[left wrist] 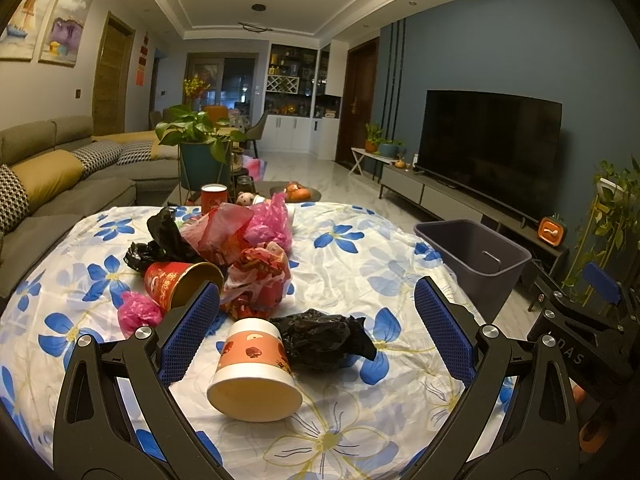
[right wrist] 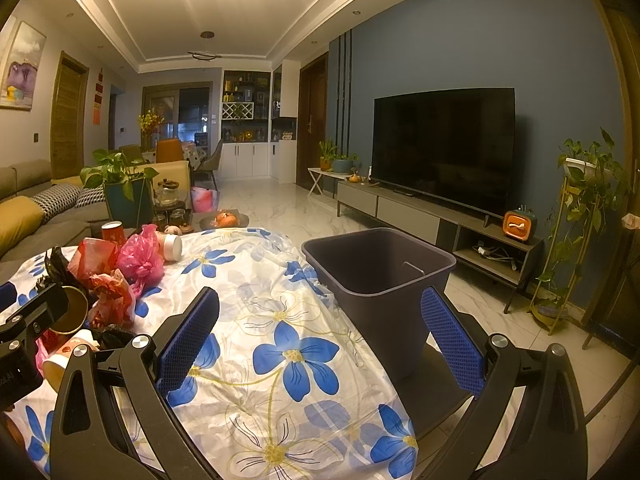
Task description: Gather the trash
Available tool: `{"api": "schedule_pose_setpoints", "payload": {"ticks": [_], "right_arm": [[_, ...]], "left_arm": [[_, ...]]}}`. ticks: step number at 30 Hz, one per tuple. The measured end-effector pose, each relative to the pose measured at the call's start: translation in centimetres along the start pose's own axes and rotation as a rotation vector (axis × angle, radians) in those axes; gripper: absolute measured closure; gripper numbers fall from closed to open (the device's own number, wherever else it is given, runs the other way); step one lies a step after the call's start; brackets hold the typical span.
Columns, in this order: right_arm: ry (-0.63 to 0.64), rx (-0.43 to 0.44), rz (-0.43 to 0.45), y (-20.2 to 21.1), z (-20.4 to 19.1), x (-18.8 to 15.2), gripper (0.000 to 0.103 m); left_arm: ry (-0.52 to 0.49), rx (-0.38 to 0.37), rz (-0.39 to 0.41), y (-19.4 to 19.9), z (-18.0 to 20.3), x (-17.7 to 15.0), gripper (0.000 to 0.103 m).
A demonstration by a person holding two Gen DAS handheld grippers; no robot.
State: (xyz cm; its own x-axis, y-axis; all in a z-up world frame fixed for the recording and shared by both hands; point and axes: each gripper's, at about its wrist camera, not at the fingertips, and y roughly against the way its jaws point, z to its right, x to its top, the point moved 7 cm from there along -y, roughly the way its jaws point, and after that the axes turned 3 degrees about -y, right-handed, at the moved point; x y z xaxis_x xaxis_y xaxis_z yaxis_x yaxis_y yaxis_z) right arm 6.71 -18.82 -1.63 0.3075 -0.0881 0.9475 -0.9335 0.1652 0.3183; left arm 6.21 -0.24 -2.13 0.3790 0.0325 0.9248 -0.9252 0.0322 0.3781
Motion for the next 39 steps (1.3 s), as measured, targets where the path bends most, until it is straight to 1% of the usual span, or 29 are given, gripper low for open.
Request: {"api": "schedule_pose_setpoints", "payload": {"ticks": [3,4,39], "right_arm": [[0.001,0.0,-0.001,0.0,0.2,-0.1,0.005],[0.002,0.006,-0.001,-0.2,0.3,-0.7,0.005],[0.005,0.015,-0.002,-0.3,-0.2,-1.3,0.005]], "left_arm": [[-0.001,-0.002,0.001,0.1,0.0,-0.1,0.007],[-0.001,-0.002,0.001,0.1,-0.1,-0.1,0.007],[0.005,0.003,0.005,-0.3,-1.0,-0.1,0.007]]}}
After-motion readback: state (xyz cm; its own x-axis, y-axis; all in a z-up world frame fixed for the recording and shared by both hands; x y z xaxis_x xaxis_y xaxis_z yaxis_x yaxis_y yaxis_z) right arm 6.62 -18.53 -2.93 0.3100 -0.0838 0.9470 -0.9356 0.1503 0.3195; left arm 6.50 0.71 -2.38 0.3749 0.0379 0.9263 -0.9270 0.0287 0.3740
